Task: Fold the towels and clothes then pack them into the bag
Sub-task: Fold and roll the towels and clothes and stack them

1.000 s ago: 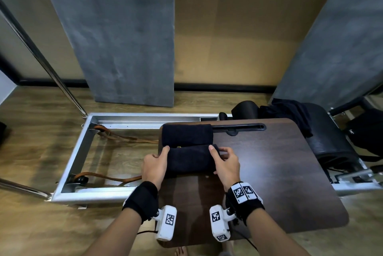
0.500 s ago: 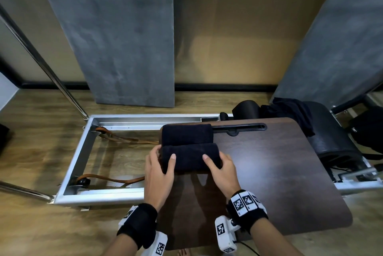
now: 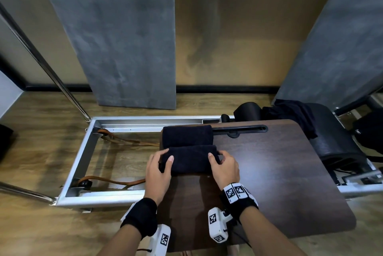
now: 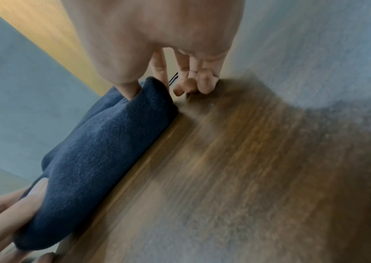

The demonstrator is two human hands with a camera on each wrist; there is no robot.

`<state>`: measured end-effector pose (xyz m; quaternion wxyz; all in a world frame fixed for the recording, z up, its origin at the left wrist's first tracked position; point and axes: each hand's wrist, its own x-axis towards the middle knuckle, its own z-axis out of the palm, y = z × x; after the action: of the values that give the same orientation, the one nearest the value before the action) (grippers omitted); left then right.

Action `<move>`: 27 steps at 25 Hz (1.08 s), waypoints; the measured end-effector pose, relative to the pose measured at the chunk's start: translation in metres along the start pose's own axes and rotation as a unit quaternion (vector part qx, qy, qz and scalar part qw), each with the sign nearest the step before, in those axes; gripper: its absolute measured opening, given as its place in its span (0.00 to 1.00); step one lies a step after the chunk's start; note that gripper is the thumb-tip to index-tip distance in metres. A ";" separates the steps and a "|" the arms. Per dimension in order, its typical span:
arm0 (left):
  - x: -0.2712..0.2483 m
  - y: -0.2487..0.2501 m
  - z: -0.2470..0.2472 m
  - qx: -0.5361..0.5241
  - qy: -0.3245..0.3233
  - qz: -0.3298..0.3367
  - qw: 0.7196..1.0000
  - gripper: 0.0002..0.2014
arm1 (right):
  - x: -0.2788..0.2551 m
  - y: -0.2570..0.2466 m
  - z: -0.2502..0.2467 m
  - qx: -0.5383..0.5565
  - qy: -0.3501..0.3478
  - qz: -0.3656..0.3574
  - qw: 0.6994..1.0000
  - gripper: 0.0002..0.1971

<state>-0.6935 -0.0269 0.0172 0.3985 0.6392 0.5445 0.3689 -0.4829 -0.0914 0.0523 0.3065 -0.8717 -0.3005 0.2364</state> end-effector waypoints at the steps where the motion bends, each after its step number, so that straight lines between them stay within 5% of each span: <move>1: 0.000 0.000 0.001 0.003 0.001 0.003 1.000 0.12 | -0.001 -0.001 0.000 -0.004 -0.001 0.000 1.000 0.22; 12: -0.021 0.012 -0.006 -0.015 -0.035 -0.016 0.999 0.29 | -0.008 0.016 -0.003 0.120 -0.023 -0.013 0.992 0.33; 18: -0.041 0.042 -0.009 -0.009 0.123 0.047 0.991 0.14 | -0.009 0.026 -0.026 0.112 -0.022 -0.014 0.993 0.31; 23: -0.058 0.086 0.041 0.012 -0.070 0.135 0.988 0.13 | -0.006 0.044 -0.074 0.136 -0.005 -0.010 0.991 0.26; 27: -0.063 0.117 0.097 0.049 -0.201 0.121 0.971 0.13 | 0.001 0.062 -0.119 0.159 -0.047 -0.024 0.986 0.14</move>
<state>-0.5673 -0.1100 0.0817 0.4204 0.7800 0.3896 0.2513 -0.3879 -0.1764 0.0937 0.4323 -0.7924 -0.2937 0.3145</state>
